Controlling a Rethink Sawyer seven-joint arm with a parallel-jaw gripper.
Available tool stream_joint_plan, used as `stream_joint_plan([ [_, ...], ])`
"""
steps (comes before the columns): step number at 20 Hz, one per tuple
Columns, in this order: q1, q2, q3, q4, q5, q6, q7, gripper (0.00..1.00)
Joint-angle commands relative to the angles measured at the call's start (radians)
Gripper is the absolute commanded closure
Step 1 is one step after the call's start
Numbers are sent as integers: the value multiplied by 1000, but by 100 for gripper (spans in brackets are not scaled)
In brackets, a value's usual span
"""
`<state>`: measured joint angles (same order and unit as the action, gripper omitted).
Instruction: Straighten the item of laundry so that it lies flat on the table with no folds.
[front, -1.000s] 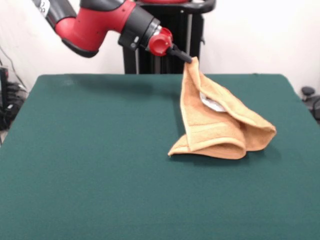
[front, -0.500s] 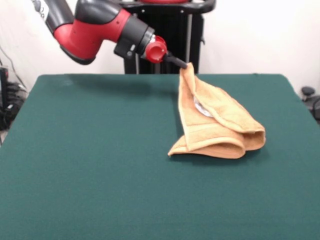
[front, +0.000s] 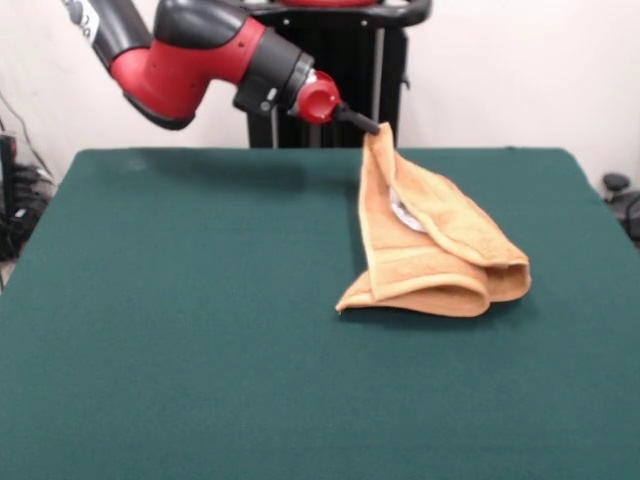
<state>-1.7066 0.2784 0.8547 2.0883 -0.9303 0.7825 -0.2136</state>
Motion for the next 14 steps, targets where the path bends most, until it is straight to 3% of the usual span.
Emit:
stream_joint_plan([
  [1,112,3,-1,-39,-58,-26,-106,100],
  [8,167,13,-10,-19,-147,-101,-145,100],
  [14,162,-17,-18,-18,-230,-119,-290,100],
])
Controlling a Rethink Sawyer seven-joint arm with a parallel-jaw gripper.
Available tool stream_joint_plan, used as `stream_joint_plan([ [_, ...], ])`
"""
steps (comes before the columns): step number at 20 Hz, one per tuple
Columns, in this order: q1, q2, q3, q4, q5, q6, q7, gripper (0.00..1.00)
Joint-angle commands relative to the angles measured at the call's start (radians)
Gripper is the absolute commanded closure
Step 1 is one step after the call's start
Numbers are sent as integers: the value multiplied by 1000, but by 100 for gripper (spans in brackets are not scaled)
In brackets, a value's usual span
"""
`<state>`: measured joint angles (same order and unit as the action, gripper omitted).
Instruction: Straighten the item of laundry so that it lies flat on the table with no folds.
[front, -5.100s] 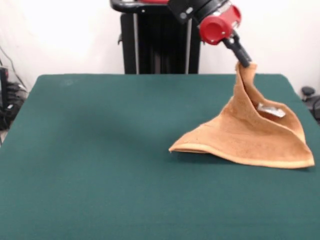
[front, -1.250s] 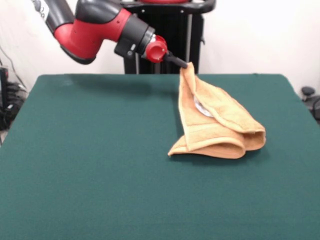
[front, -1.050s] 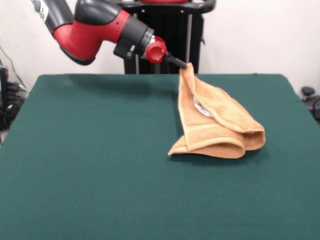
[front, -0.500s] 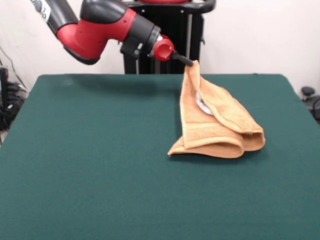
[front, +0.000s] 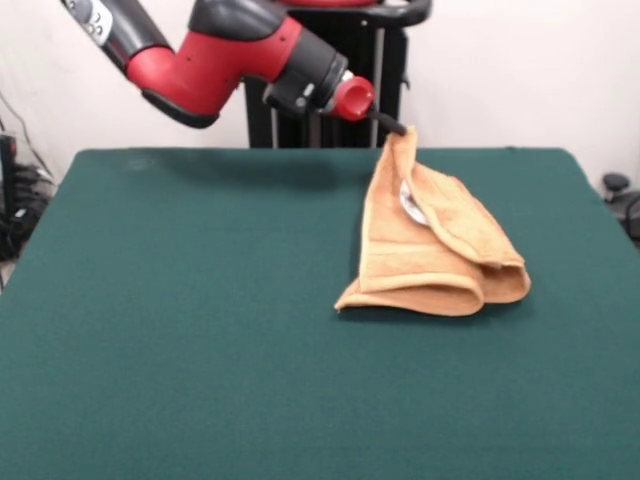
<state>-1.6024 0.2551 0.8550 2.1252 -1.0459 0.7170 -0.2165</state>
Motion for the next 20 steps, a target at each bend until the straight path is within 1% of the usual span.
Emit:
stream_joint_plan([
  [1,72,-25,-3,-41,-142,-72,-266,100],
  [4,85,-72,23,-15,-183,-99,-267,100],
  [9,133,-149,41,13,-256,-161,-238,100],
  [14,172,-194,39,33,-288,-217,-226,100],
  [15,184,-220,48,59,-301,-235,-196,100],
  [18,201,-255,62,88,-296,-255,-179,100],
  [19,226,-290,85,121,-303,-271,-122,100],
  [20,238,-305,90,128,-303,-278,-105,100],
])
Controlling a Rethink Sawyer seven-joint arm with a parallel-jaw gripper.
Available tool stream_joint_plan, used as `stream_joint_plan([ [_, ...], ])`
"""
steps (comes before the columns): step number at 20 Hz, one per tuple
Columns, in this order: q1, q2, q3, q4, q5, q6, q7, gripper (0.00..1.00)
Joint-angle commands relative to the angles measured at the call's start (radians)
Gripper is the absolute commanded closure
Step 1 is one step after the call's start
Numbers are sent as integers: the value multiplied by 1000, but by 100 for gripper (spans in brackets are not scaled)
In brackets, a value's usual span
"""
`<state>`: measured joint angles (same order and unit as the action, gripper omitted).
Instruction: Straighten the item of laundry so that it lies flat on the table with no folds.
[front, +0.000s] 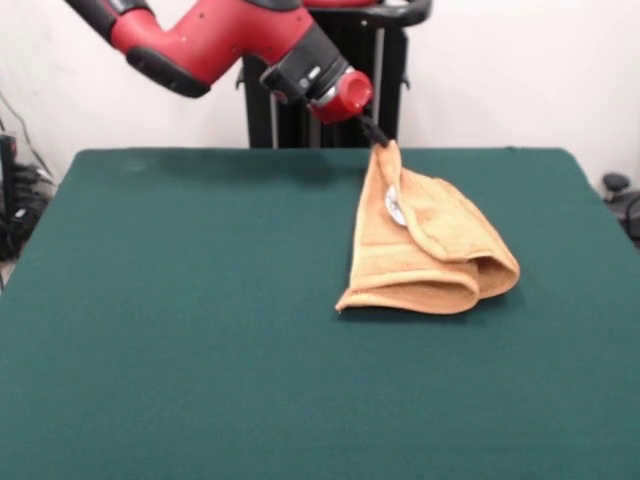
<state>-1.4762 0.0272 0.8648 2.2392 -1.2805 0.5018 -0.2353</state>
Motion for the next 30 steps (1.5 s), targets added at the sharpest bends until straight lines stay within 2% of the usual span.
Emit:
stream_joint_plan([
  [1,137,-107,98,40,-73,-80,-32,100],
  [4,198,-177,127,88,-89,-125,76,100],
  [5,227,-227,150,129,-108,-158,151,100],
  [7,261,-281,159,166,-114,-197,201,100],
  [10,303,-332,144,195,-134,-258,231,100],
  [13,337,-354,102,210,-203,-325,236,100],
  [15,361,-339,57,189,-277,-343,231,100],
  [20,407,-337,-6,149,-361,-359,212,100],
  [22,441,-302,-66,97,-421,-367,187,100],
  [25,570,-246,-225,-17,-538,-459,178,100],
  [27,618,-215,-270,-78,-610,-511,213,100],
  [30,630,-153,-289,-141,-668,-501,204,100],
])
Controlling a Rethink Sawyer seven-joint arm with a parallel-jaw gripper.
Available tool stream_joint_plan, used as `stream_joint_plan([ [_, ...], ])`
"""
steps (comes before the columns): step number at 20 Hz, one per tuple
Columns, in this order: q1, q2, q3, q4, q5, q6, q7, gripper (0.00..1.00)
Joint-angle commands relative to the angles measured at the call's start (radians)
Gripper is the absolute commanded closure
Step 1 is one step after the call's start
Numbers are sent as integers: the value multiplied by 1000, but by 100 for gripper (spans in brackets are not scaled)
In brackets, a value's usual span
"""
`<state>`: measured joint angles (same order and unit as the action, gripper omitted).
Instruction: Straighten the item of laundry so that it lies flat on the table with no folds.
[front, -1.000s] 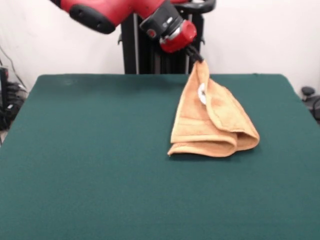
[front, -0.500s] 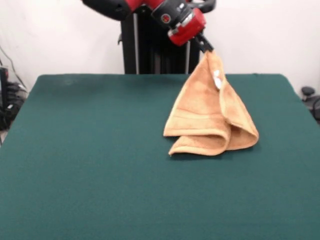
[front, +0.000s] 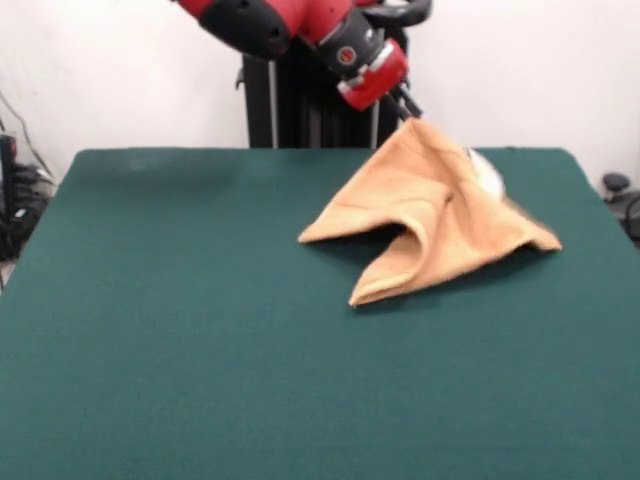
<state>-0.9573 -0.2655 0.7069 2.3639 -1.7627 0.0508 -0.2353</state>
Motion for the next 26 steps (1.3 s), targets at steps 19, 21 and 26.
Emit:
stream_joint_plan([
  [19,296,267,-290,-541,-156,-142,351,100],
  [21,363,271,-337,-583,-156,-203,436,100],
  [26,479,290,-413,-671,-156,-291,604,100],
])
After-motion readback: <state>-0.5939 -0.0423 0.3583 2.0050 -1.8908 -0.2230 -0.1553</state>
